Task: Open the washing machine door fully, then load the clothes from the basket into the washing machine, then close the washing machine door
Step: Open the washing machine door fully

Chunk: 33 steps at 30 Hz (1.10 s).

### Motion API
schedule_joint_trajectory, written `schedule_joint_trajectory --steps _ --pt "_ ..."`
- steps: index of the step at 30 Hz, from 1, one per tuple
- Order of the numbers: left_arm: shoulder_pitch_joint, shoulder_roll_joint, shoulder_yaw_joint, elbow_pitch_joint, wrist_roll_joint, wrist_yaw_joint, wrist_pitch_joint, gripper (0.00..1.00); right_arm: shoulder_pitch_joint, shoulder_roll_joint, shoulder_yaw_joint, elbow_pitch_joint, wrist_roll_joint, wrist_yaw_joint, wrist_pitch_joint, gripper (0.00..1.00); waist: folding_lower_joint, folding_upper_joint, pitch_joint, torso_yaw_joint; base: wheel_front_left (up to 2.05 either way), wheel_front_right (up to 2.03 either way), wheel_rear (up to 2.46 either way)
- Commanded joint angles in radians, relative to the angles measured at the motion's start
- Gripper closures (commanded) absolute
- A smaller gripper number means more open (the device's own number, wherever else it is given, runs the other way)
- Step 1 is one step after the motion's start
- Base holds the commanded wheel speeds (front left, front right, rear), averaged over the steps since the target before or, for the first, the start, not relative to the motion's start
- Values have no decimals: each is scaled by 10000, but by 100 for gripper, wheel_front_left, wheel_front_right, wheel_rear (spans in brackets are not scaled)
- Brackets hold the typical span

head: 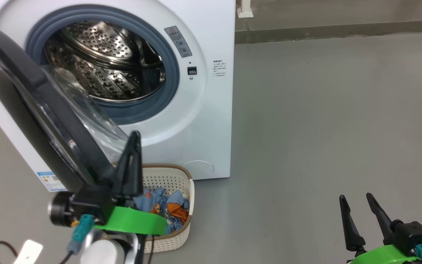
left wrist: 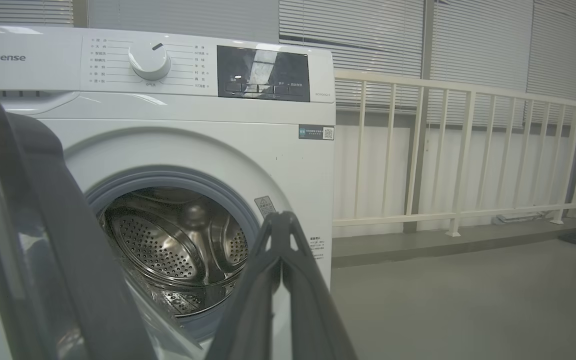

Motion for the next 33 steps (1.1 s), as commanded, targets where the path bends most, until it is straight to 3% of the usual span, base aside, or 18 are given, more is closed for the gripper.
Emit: schedule_joint_trajectory --steps 1,10,20,33 --pt "-402 114 101 147 -328 7 -51 100 -429 -60 231 -195 -23 16 -120 0 0 0 15 -65 0 0 0" --pt "-369 114 -575 2189 -1356 78 -15 100 -466 -60 263 -125 -56 16 -120 0 0 0 46 -205 0 0 0" --pt "-674 114 -526 3874 -1914 38 -19 100 -468 -60 316 -46 -27 16 -120 0 0 0 29 -292 0 0 0" --pt "-845 138 -134 4468 -1784 -28 -48 100 -470 -60 325 20 35 16 -120 0 0 0 58 -268 0 0 0"
